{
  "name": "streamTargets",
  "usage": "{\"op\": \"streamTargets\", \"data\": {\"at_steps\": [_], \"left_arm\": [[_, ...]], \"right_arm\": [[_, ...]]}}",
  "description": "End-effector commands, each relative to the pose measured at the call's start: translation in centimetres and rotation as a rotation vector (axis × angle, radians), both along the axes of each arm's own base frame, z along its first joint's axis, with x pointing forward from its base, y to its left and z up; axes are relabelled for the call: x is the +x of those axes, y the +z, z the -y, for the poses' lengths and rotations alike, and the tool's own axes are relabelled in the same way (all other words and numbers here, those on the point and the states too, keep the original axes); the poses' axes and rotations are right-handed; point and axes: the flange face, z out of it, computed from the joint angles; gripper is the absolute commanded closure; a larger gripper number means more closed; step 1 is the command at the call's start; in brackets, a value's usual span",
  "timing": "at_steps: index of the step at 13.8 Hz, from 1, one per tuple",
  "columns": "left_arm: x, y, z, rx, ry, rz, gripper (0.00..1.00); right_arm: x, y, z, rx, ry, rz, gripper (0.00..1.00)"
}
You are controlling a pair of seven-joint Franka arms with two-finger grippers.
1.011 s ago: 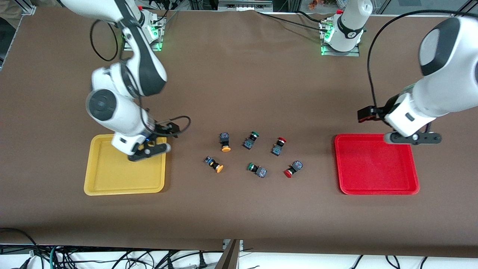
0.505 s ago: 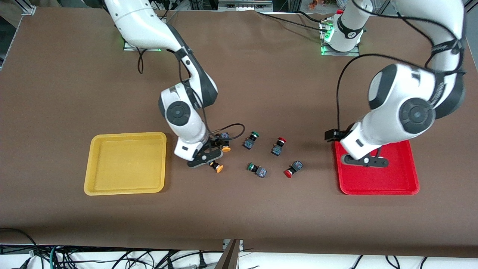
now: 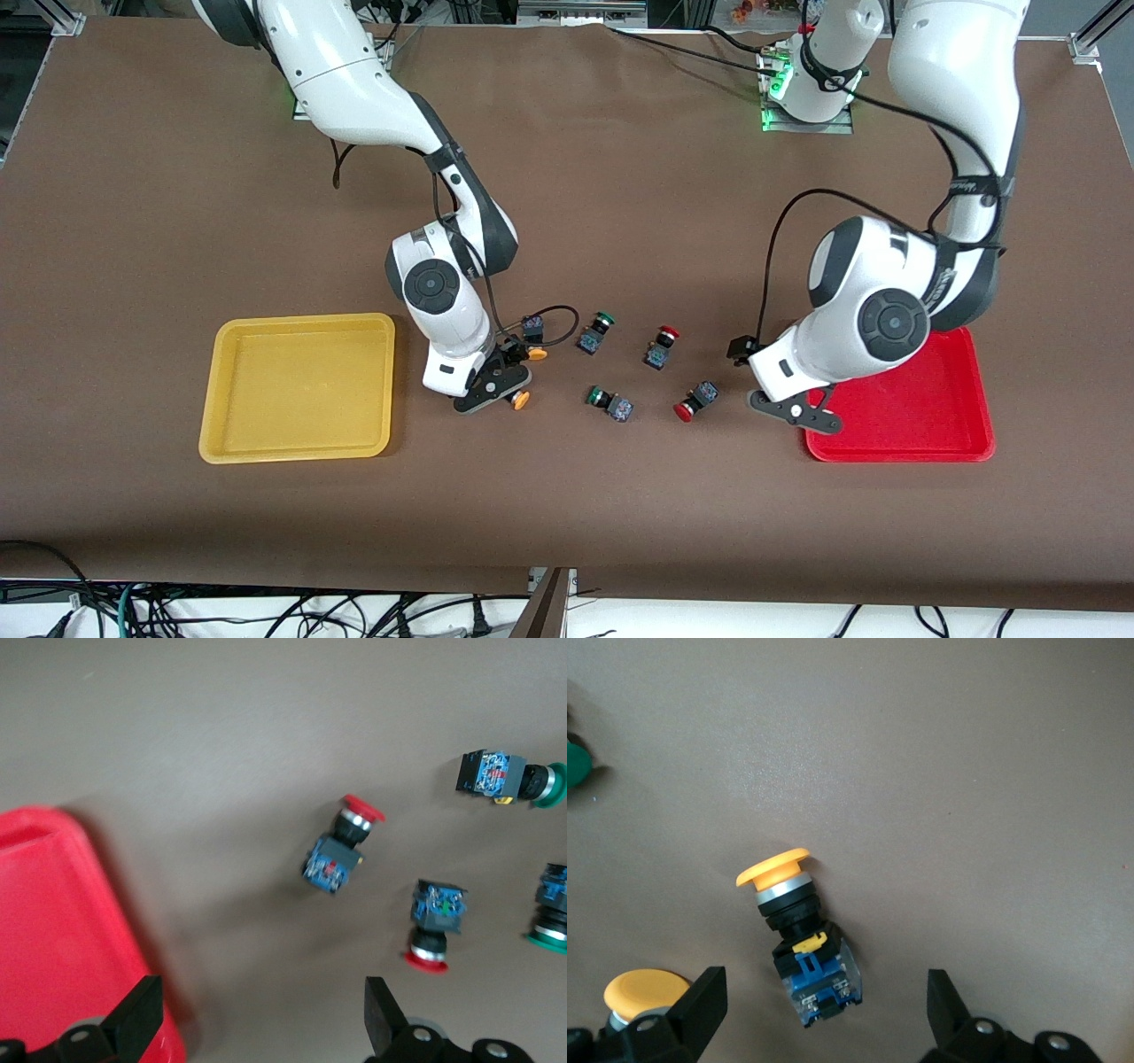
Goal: Place red and yellow buttons in trays
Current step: 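Reach the right gripper to a yellow button while the left gripper reaches red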
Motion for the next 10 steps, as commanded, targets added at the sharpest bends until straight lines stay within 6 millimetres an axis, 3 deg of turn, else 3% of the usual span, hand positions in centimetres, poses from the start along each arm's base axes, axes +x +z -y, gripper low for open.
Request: {"op": "streamTargets", "data": {"at_steps": [1, 5, 8, 10], "left_arm": [[-0.1, -2.7, 3.2, -0.032, -0.092, 0.011, 0.00], [0.2, -5.1, 4.0, -0.042, -0.171, 0.051, 0.00], [0.9, -8.0, 4.3, -0.057, -0.220, 0.115, 0.00], [1.2, -8.8, 4.3, -0.059, -0.219, 0.145, 0.00]], "right_arm": [[0.5, -1.0, -0.2, -0.001, 0.031, 0.033, 0.00], [0.4, -2.2, -0.1, 0.000, 0.026, 0.032, 0.05], [0.6, -2.0, 0.2, 0.006, 0.018, 0.030, 0.53], [0.8, -1.7, 0.4, 0.011, 0.009, 0.026, 0.87]]}}
